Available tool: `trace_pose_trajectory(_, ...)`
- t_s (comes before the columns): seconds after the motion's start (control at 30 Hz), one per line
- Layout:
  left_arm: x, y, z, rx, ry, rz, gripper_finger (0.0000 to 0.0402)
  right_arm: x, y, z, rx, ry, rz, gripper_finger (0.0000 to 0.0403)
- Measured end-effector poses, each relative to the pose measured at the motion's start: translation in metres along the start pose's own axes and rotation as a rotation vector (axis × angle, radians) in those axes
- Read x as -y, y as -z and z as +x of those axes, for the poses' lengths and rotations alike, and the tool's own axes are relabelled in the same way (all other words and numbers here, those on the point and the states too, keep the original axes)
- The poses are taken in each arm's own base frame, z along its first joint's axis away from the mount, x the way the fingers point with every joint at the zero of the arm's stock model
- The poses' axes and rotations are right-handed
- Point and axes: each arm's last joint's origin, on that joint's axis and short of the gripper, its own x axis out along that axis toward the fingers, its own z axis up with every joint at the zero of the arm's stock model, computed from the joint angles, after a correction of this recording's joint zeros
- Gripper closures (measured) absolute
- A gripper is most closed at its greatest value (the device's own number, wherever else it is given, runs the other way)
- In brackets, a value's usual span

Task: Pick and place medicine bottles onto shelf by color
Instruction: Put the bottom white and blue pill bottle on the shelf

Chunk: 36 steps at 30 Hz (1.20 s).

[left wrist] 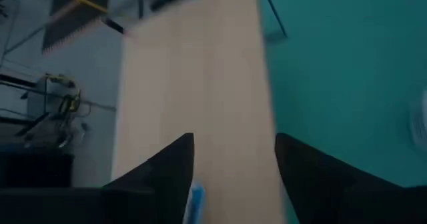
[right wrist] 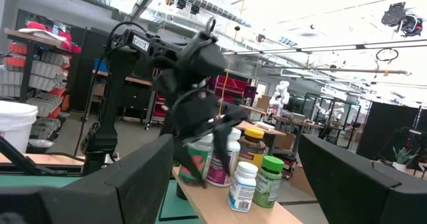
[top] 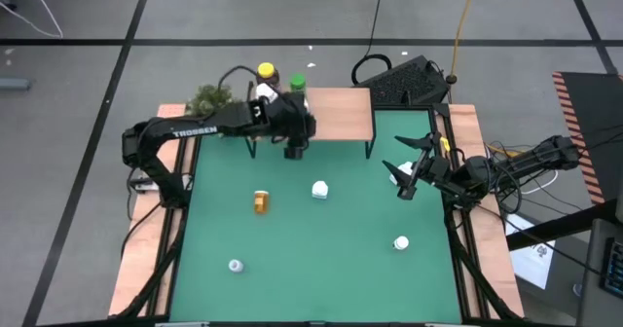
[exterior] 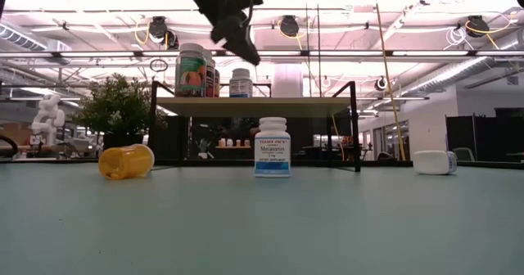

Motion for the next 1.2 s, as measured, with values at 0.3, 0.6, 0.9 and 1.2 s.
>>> trace_pose_trajectory(0.3, 0.013, 0.006, 0.016, -0.164, -0.024, 0.158, 0.0283, 0.0, -0.001, 0.0, 0.006, 0.002, 0.006, 0.0085)
trace_pose_trajectory(0.6, 0.01, 0.015, 0.042, -0.214, -0.023, 0.144, 0.0325, 0.0, -0.001, 0.0, 0.006, 0.003, 0.004, 0.0085)
trace_pose_trajectory(0.9, -0.006, 0.025, 0.048, -0.23, -0.068, 0.076, 0.0325, 0.0, -0.001, 0.0, 0.005, 0.004, -0.011, 0.0085)
trace_pose_trajectory(1.2, -0.013, 0.027, 0.049, -0.216, -0.097, 0.043, 0.0325, 0.0, -0.001, 0.0, 0.004, 0.005, -0.011, 0.0085)
